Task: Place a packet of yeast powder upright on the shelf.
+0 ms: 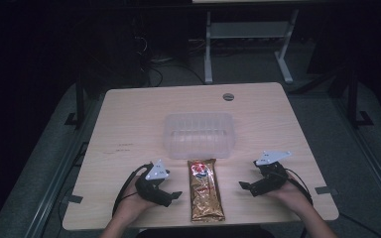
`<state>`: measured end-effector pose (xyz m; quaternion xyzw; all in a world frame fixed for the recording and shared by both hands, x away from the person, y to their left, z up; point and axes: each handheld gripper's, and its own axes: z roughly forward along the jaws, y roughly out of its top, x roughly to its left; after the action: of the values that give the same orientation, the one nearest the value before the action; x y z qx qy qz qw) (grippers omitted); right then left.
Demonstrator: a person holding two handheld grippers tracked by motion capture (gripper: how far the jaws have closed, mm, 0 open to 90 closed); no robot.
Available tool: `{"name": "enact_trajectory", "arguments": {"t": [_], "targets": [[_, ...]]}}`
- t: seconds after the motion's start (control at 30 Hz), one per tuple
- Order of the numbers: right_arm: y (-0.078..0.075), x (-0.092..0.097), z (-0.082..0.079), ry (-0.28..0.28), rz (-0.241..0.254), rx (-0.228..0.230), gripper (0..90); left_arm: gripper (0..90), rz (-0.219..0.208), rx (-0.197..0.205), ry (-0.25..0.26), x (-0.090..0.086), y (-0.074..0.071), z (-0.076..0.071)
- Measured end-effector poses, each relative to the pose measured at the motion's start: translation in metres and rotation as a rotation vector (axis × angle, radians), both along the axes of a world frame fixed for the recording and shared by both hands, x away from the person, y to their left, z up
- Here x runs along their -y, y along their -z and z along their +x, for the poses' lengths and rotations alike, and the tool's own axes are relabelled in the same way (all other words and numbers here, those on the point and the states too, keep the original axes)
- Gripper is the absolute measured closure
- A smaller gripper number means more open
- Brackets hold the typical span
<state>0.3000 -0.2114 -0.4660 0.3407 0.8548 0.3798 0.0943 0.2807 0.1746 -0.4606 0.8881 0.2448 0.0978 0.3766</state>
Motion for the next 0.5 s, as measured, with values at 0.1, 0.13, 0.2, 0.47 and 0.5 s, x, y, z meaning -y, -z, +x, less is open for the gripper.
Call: {"name": "enact_trajectory", "arguments": {"t": [0.1, 0.13, 0.2, 0.47, 0.5], "targets": [[-0.002, 0.0, 0.0, 0.0, 0.001, 0.002, 2.0, 21.5, 0.005, -0.003, 0.001, -0.001, -0.003, 0.0], [-0.003, 0.0, -0.001, 0.004, 0.004, 0.0, 2.0, 24.4, 0.005, -0.003, 0.001, -0.001, -0.003, 0.0], [-0.005, 0.001, -0.002, 0.004, 0.009, 0.003, 2.0, 33.5, 0.001, 0.004, 0.009, -0.001, -0.008, -0.001], [-0.005, 0.0, -0.002, 0.008, -0.006, -0.007, 2.2, 64.9, -0.021, -0.025, 0.002, 0.006, -0.022, 0.007], [-0.005, 0.0, -0.002, 0.01, -0.006, -0.008, 2.2, 68.2, -0.018, -0.03, 0.006, 0.008, -0.023, 0.008]]}}
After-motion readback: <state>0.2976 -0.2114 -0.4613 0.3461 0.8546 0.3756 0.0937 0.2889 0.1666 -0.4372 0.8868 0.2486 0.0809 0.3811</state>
